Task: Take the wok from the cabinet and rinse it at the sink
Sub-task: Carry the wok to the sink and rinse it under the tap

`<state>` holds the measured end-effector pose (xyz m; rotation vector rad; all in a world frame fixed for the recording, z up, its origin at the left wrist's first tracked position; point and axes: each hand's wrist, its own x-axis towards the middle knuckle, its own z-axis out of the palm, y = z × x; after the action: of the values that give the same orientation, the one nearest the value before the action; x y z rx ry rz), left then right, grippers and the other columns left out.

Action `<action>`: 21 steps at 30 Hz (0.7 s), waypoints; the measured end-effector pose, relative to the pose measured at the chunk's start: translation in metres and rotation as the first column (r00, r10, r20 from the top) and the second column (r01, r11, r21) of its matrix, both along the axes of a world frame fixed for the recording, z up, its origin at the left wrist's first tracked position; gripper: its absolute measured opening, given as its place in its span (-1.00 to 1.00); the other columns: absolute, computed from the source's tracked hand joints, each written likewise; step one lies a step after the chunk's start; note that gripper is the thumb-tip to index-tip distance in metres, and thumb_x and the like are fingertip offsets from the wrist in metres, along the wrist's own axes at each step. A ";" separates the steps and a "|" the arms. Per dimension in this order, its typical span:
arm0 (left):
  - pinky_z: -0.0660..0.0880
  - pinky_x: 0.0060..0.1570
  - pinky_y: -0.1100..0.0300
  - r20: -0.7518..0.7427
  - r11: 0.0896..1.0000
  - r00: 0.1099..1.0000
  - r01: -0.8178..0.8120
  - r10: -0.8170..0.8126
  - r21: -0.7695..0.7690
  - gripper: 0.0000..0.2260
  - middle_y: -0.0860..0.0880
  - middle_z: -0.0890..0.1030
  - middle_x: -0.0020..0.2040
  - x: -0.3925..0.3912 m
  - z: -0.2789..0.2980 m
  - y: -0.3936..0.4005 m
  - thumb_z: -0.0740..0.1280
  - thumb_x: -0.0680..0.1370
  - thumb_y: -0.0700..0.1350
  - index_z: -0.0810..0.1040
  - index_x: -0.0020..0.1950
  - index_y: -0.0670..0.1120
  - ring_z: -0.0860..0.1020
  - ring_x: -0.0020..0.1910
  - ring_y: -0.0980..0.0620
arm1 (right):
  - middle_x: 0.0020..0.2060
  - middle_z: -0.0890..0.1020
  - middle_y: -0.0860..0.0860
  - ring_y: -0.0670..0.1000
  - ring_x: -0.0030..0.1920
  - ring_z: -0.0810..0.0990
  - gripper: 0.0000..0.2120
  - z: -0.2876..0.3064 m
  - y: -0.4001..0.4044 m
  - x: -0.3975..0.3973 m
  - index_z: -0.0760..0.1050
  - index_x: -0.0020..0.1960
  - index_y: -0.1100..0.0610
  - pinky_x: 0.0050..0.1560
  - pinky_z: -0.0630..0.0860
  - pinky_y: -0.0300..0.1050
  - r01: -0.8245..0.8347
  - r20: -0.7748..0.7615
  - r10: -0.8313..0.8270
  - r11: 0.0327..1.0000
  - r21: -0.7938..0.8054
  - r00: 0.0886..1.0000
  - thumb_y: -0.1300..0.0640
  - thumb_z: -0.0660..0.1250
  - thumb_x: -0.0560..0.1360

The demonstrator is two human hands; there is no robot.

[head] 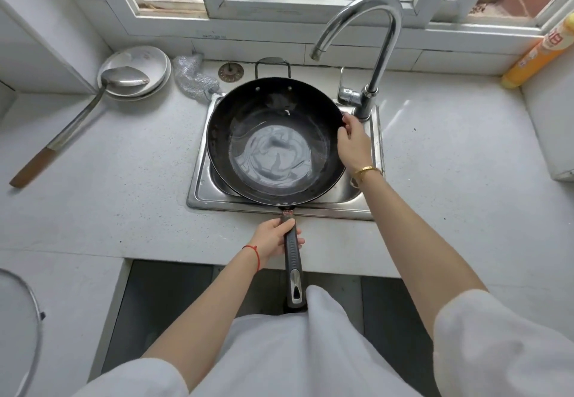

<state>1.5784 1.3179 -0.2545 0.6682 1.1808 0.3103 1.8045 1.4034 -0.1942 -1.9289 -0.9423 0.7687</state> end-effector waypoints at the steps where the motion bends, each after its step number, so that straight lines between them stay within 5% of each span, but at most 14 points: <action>1: 0.65 0.00 0.05 0.003 1.000 1.000 0.006 -0.006 -0.003 -0.70 -0.18 0.62 0.06 -0.001 0.000 0.000 0.26 0.63 -0.12 0.45 0.29 -0.26 0.67 -0.06 -0.12 | 0.43 0.43 0.05 0.02 0.42 0.38 -0.55 0.004 0.012 0.006 0.30 0.50 0.15 0.44 0.28 -0.12 -0.013 0.001 0.013 1.000 0.002 1.000 0.19 0.11 0.61; 4: 0.63 0.06 0.02 0.011 1.000 1.000 0.019 -0.019 0.001 -0.76 -0.18 0.62 0.06 -0.002 0.003 0.002 0.24 0.64 -0.11 0.48 0.23 -0.22 0.67 -0.04 -0.11 | 0.48 0.36 0.06 0.03 0.43 0.36 -0.51 0.006 0.049 0.024 0.21 0.54 0.14 0.47 0.23 -0.12 -0.046 0.033 0.046 0.999 -0.019 0.998 0.22 0.07 0.60; 8: 0.58 0.17 -0.09 0.005 0.999 0.999 0.038 -0.038 0.000 -0.79 -0.18 0.64 0.08 -0.003 0.001 0.002 0.26 0.63 -0.09 0.50 0.19 -0.19 0.67 0.04 -0.16 | 0.46 0.37 0.14 -0.01 0.11 0.36 -0.44 0.001 0.083 0.039 0.10 0.58 0.10 0.35 0.36 -0.02 -0.079 0.038 0.082 0.995 -0.065 0.996 0.20 0.03 0.58; 11: 0.55 0.20 -0.13 0.000 0.999 0.999 0.042 -0.042 -0.009 -0.77 -0.17 0.65 0.07 -0.004 0.000 0.003 0.27 0.63 -0.09 0.50 0.20 -0.20 0.67 0.07 -0.18 | 0.52 0.28 0.10 0.01 0.14 0.41 -0.42 -0.002 0.097 0.042 0.05 0.59 0.09 0.43 0.31 0.02 -0.092 -0.015 0.091 0.993 -0.079 0.996 0.16 0.02 0.57; 15: 0.57 0.19 -0.09 0.012 0.999 0.999 0.038 -0.038 -0.018 -0.77 -0.15 0.65 0.05 -0.003 0.001 0.003 0.25 0.63 -0.10 0.49 0.21 -0.21 0.68 0.05 -0.16 | 0.39 0.42 0.08 -0.24 -0.12 0.32 -0.34 -0.009 0.108 0.043 0.06 0.59 0.05 0.19 0.28 -0.15 -0.093 -0.074 0.089 0.995 -0.046 0.993 0.07 -0.01 0.48; 18: 0.58 0.18 -0.07 0.005 0.999 0.999 0.035 -0.035 -0.021 -0.77 -0.16 0.65 0.07 -0.003 0.001 0.003 0.25 0.64 -0.11 0.49 0.22 -0.21 0.68 0.04 -0.15 | 0.54 0.24 0.08 -0.09 0.11 0.48 -0.42 -0.008 0.108 0.039 0.03 0.60 0.07 0.28 0.36 -0.15 -0.099 -0.037 0.098 0.994 -0.048 0.995 0.16 0.01 0.58; 21: 0.56 0.20 -0.08 0.009 0.999 1.000 0.026 -0.026 -0.031 -0.77 -0.15 0.65 0.05 -0.003 0.002 0.003 0.25 0.64 -0.12 0.48 0.24 -0.20 0.68 0.03 -0.15 | 0.41 0.40 0.09 -0.02 0.06 0.46 -0.41 -0.008 0.109 0.037 0.01 0.60 0.05 0.11 0.34 -0.18 -0.105 -0.005 0.105 0.992 -0.064 0.994 0.13 0.00 0.58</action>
<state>1.5759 1.3208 -0.2524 0.6543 1.1657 0.2726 1.8411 1.5125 -0.2024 -1.9461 -1.0357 0.8710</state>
